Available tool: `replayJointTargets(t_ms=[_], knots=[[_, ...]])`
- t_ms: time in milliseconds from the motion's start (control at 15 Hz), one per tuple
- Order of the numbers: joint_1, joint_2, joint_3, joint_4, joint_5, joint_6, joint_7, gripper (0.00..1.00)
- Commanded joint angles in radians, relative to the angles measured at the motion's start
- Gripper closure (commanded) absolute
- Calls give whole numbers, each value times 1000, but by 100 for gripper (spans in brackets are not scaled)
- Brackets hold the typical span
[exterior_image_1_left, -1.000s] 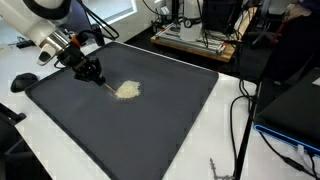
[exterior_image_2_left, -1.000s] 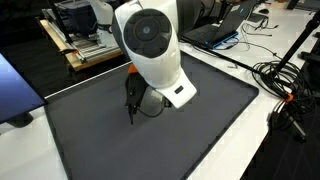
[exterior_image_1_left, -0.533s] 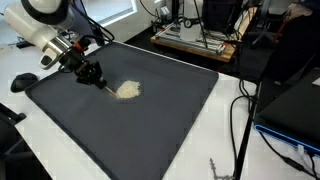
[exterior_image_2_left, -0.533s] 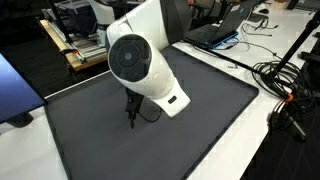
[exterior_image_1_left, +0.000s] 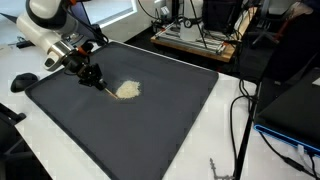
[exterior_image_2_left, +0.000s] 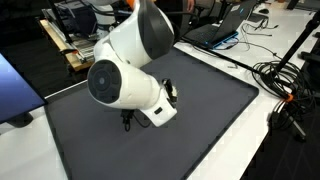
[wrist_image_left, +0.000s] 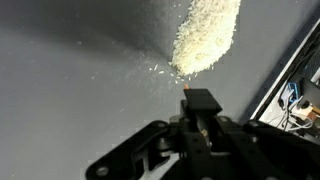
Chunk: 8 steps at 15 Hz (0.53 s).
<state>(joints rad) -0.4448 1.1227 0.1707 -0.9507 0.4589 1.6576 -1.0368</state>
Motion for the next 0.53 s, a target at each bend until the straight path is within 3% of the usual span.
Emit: replayJointTargets(t_ms=[0, 467], knots=[[-54, -44, 29, -103, 87, 67, -15, 97], [-88, -195, 23, -397, 186, 307, -64, 97]])
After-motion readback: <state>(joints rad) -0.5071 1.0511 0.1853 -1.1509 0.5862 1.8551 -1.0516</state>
